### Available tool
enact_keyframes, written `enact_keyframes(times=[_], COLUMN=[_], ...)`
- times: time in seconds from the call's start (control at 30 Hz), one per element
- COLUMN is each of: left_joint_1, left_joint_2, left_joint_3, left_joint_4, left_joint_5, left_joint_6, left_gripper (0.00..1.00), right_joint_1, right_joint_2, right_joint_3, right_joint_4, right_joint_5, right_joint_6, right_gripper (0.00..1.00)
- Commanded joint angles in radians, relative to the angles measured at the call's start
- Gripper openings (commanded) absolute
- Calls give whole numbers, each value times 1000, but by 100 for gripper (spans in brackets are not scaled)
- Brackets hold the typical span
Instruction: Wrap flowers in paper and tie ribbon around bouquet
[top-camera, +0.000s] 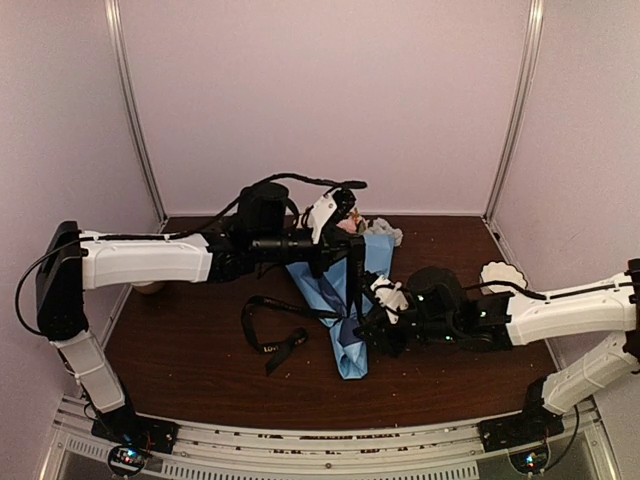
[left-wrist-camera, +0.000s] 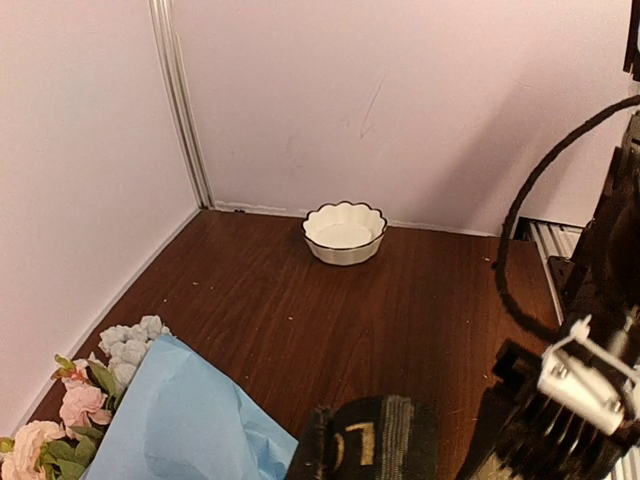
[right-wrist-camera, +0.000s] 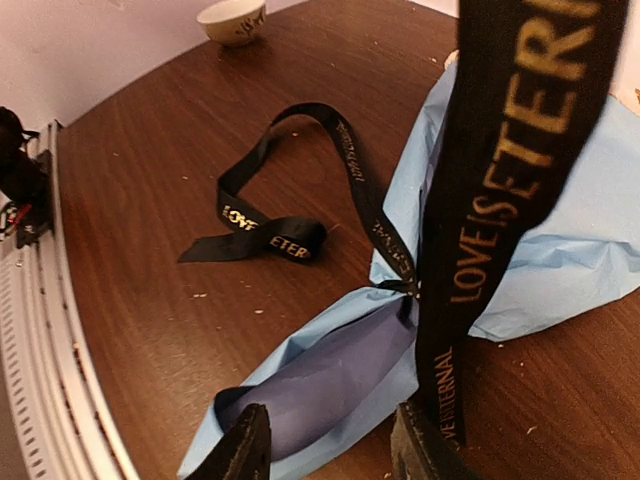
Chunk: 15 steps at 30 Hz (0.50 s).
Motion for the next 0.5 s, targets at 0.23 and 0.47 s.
enact_keyframes(times=[0.23, 0.47], left_joint_1=[32, 31], left_joint_2=[73, 287], left_joint_3=[126, 535], left_joint_4=[-182, -979], left_joint_5=[41, -33], left_joint_6=[20, 239], left_gripper=[16, 97], right_joint_1=[3, -102], right_joint_2=[50, -247], right_joint_3=[-43, -201], right_joint_4=[158, 215], right_joint_5=[-48, -39], right_joint_6=[5, 144], right_gripper=[38, 39])
